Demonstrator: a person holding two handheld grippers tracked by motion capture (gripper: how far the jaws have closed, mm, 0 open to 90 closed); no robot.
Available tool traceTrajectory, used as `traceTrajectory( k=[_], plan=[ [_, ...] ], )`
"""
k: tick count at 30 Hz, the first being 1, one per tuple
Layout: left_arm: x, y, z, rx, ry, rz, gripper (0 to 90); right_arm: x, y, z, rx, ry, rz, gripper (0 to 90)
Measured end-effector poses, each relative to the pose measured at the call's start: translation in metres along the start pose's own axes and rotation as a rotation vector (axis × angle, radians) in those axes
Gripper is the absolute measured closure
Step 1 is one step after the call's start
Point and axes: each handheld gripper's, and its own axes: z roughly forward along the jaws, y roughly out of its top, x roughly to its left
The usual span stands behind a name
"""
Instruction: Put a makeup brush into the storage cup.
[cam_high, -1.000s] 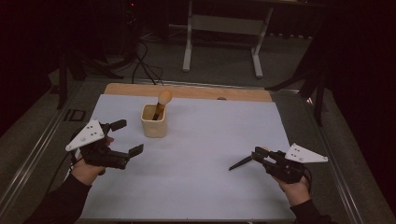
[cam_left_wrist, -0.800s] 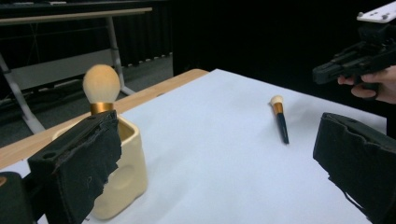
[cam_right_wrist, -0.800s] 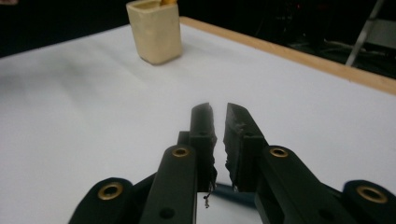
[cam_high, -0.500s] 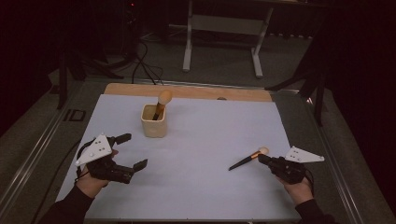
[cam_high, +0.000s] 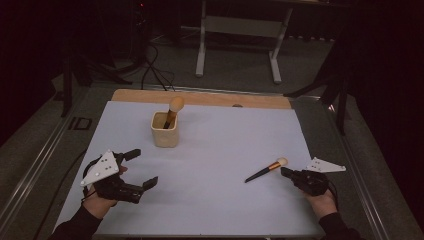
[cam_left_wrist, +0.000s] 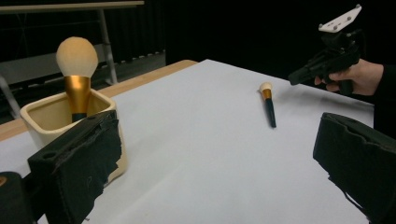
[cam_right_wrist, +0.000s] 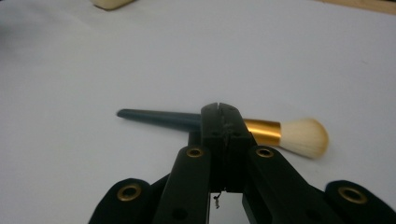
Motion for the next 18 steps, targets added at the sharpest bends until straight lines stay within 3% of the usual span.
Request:
traceTrajectory(
  k=[10, 18],
  plan=[
    [0.004, 0.002, -0.003, -0.041, 0.015, 0.003, 1.5, -0.011, -0.005, 0.007, 0.028, -0.053, 0.031, 90.0],
    [0.004, 0.002, -0.003, -0.051, 0.011, -0.005, 1.5, -0.016, -0.003, 0.013, 0.050, -0.052, 0.043, 90.0]
  ],
)
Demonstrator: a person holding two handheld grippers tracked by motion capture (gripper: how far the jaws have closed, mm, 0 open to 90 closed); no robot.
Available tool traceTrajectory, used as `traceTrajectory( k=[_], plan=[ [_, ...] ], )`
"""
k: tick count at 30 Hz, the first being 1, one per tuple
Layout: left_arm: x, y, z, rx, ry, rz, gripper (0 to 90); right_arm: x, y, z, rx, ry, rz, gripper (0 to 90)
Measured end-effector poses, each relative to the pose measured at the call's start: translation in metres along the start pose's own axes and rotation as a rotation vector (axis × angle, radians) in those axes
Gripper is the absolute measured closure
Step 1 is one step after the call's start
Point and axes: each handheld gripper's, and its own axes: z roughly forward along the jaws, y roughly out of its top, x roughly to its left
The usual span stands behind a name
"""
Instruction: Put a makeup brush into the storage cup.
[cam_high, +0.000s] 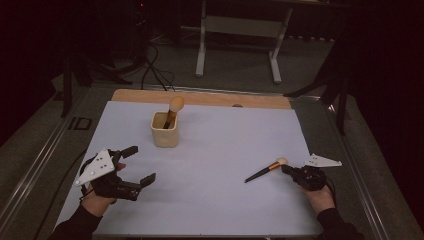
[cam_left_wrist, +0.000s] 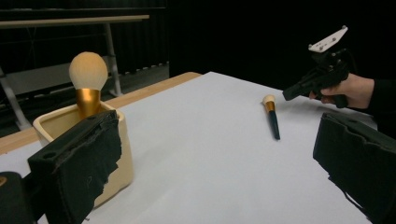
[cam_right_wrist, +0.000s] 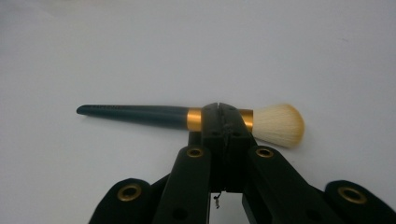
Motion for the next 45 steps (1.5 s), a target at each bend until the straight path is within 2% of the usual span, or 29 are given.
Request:
traceTrajectory(
  k=[7, 14, 16, 30, 34, 37, 45],
  plan=[
    [-0.002, -0.007, 0.002, 0.016, -0.011, -0.011, 1.5, -0.003, 0.002, 0.009, 0.034, -0.004, -0.004, 90.0],
    [-0.005, -0.015, 0.009, 0.041, -0.032, 0.009, 1.5, -0.004, 0.006, 0.021, 0.069, -0.006, -0.008, 90.0],
    [-0.006, -0.016, 0.010, 0.045, -0.034, 0.009, 1.5, -0.005, 0.007, 0.023, 0.066, 0.000, 0.002, 90.0],
    [-0.005, -0.016, 0.009, 0.035, -0.033, 0.006, 1.5, -0.007, 0.021, 0.037, 0.079, -0.007, -0.007, 90.0],
    [-0.005, -0.015, 0.009, 0.032, -0.035, -0.001, 1.5, -0.002, 0.026, 0.038, 0.067, 0.016, -0.005, 90.0],
    [-0.005, -0.015, 0.009, 0.032, -0.034, -0.002, 1.5, 0.005, 0.031, 0.039, 0.049, 0.055, 0.002, 90.0],
    [-0.003, -0.015, 0.010, 0.030, -0.031, -0.005, 1.5, 0.031, 0.037, 0.058, 0.086, 0.122, -0.021, 90.0]
  ],
)
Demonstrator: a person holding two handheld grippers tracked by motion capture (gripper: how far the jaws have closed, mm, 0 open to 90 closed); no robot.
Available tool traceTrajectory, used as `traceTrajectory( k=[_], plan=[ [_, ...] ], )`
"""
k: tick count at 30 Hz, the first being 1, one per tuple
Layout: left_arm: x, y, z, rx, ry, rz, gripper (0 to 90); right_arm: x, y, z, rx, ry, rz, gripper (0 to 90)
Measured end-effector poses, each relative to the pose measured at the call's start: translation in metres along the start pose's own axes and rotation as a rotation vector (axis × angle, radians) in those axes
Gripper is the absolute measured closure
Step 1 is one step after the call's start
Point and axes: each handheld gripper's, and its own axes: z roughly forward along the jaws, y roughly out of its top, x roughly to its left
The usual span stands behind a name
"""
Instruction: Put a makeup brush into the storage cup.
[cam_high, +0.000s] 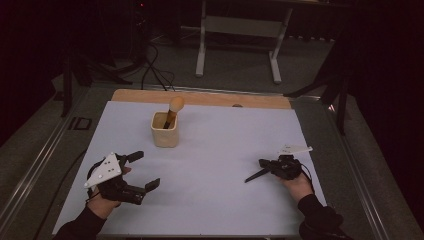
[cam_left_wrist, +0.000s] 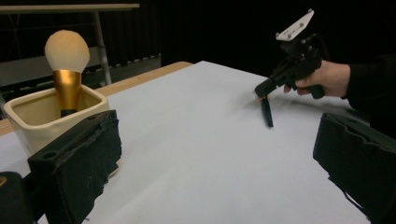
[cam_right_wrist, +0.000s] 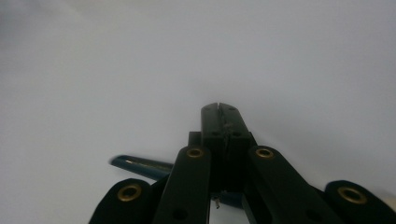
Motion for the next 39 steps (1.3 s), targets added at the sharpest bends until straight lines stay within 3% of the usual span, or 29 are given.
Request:
traceTrajectory(
  k=[6, 18, 32, 39],
  plan=[
    [0.001, 0.000, 0.000, -0.003, -0.002, -0.002, 1.5, 0.015, 0.000, 0.012, 0.043, 0.043, -0.031, 90.0],
    [0.002, 0.000, 0.001, -0.004, -0.004, -0.004, 1.5, 0.020, -0.006, 0.018, 0.095, 0.063, -0.042, 90.0],
    [0.003, 0.001, 0.002, -0.003, -0.008, -0.007, 1.5, 0.019, -0.017, 0.004, 0.146, 0.035, -0.072, 90.0],
    [0.003, 0.000, 0.003, 0.002, -0.007, -0.003, 1.5, 0.017, -0.020, -0.008, 0.114, 0.030, -0.052, 90.0]
  ],
)
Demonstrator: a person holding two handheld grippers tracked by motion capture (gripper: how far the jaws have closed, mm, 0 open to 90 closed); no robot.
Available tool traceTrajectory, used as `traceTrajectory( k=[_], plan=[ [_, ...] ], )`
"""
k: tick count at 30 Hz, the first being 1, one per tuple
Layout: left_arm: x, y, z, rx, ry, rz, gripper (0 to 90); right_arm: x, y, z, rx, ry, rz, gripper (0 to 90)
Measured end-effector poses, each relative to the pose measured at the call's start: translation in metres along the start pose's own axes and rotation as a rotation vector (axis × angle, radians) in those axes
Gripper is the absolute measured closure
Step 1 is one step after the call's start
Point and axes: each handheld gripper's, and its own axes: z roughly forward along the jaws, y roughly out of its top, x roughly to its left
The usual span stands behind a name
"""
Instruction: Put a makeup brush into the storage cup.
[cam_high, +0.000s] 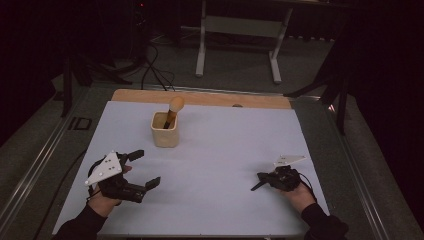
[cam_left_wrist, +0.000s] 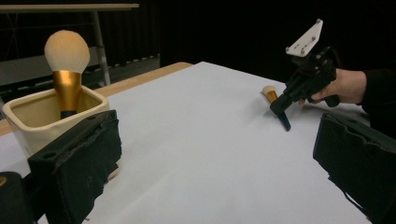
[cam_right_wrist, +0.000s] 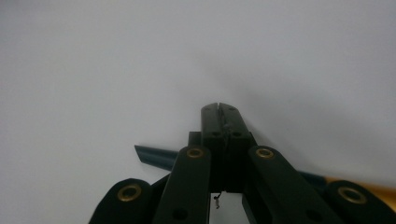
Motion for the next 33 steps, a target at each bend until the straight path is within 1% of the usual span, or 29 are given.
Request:
traceTrajectory(
  k=[2, 5, 9, 10, 13, 16, 20, 25, 29, 33],
  plan=[
    [0.000, 0.000, 0.000, 0.000, 0.000, 0.001, 1.5, -0.001, -0.001, -0.006, -0.023, 0.001, 0.004, 90.0],
    [0.000, 0.000, 0.000, 0.001, 0.002, 0.001, 1.5, -0.004, -0.004, -0.017, -0.050, -0.011, 0.021, 90.0],
    [0.000, 0.000, 0.000, 0.002, 0.001, 0.002, 1.5, -0.011, -0.013, -0.030, -0.065, -0.034, 0.052, 90.0],
    [0.000, 0.000, 0.000, 0.001, 0.001, 0.001, 1.5, -0.014, -0.016, -0.032, -0.062, -0.043, 0.057, 90.0],
    [0.000, 0.000, 0.000, -0.001, 0.000, -0.002, 1.5, -0.020, -0.022, -0.036, -0.064, -0.059, 0.080, 90.0],
    [0.000, 0.000, 0.000, 0.002, 0.001, 0.000, 1.5, -0.025, -0.028, -0.038, -0.056, -0.074, 0.102, 90.0],
    [0.000, 0.000, 0.000, -0.002, 0.001, -0.004, 1.5, -0.033, -0.036, -0.038, -0.033, -0.099, 0.119, 90.0],
    [0.000, 0.001, 0.000, -0.001, 0.002, -0.003, 1.5, -0.043, -0.043, -0.040, -0.026, -0.132, 0.149, 90.0],
    [0.000, 0.001, 0.000, 0.000, 0.002, -0.001, 1.5, -0.050, -0.042, -0.038, -0.035, -0.153, 0.165, 90.0],
    [0.000, 0.001, 0.000, 0.002, 0.002, -0.002, 1.5, -0.054, -0.038, -0.036, -0.031, -0.168, 0.163, 90.0]
  ],
)
